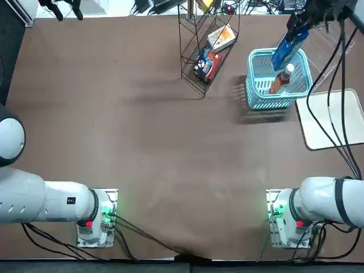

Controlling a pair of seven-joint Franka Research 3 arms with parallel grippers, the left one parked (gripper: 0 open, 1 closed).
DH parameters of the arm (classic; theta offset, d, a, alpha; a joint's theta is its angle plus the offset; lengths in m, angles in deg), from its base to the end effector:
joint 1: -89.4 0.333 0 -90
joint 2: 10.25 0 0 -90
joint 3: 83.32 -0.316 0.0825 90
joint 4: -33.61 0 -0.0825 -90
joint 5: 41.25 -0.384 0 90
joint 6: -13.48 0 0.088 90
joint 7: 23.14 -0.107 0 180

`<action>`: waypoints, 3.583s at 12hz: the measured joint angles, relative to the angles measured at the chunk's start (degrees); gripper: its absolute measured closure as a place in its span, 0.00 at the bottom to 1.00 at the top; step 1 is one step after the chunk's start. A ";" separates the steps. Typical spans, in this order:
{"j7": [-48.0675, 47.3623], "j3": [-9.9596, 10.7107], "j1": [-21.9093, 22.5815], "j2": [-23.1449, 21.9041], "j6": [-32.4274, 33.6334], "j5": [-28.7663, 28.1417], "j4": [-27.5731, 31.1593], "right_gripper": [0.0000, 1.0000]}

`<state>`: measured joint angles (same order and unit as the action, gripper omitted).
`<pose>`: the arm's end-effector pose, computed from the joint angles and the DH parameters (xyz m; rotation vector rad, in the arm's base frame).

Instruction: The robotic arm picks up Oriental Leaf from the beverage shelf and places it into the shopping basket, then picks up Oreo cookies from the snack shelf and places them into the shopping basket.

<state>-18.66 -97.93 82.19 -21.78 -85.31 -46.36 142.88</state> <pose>0.4944 0.0826 0.5802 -3.0895 -0.2938 -0.0177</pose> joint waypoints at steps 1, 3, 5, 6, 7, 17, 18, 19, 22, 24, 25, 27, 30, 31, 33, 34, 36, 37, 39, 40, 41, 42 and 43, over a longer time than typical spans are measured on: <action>-2.10 -0.57 0.00 0.03 0.24 0.85 0.10 0.44; -6.60 -1.52 0.00 0.45 0.31 2.02 0.30 0.44; -9.60 -2.12 0.00 1.59 0.02 2.48 0.36 0.44; -10.24 -2.27 0.00 2.32 -0.48 2.59 0.36 0.44; -10.61 -2.35 0.00 3.07 -1.16 2.64 0.38 0.44; -11.02 -2.62 1.78 13.37 -17.85 6.31 7.93 0.44; -11.02 -2.61 1.78 14.36 -19.41 6.52 8.50 0.44; -11.02 -2.60 1.78 15.28 -21.01 6.70 9.15 0.44; -11.02 -2.60 1.78 18.20 -25.23 7.08 10.71 0.44; -11.02 -2.57 1.78 20.18 -26.92 8.03 10.88 0.44; -11.02 -2.55 1.77 20.99 -27.36 8.56 10.88 0.44; -11.03 -2.54 1.76 22.07 -27.87 9.23 10.88 0.43; -12.39 -2.46 1.68 22.52 -27.93 9.34 10.87 0.37; -13.44 -2.45 1.68 22.52 -27.92 9.35 10.86 0.27; -15.28 -2.45 1.68 22.49 -27.78 9.38 9.97 0.00; -15.60 -2.45 1.68 22.40 -26.82 9.38 9.09 0.00; -15.99 -2.45 1.67 22.08 -21.70 9.38 5.87 0.00; -16.00 -2.44 1.65 21.83 -18.28 9.37 3.71 0.00; -16.01 -2.44 1.61 20.91 -12.38 9.34 -0.61 0.00; -16.01 -2.44 1.61 20.34 -9.70 9.27 -2.60 0.00; -16.01 -2.44 1.60 19.70 -7.20 9.03 -4.40 0.00; -16.01 -2.43 1.59 19.04 -4.77 8.73 -6.04 0.00; -16.00 -2.41 1.57 18.41 -2.17 8.46 -7.75 0.00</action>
<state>-34.66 -100.33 83.76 -3.37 -87.48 -37.90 135.12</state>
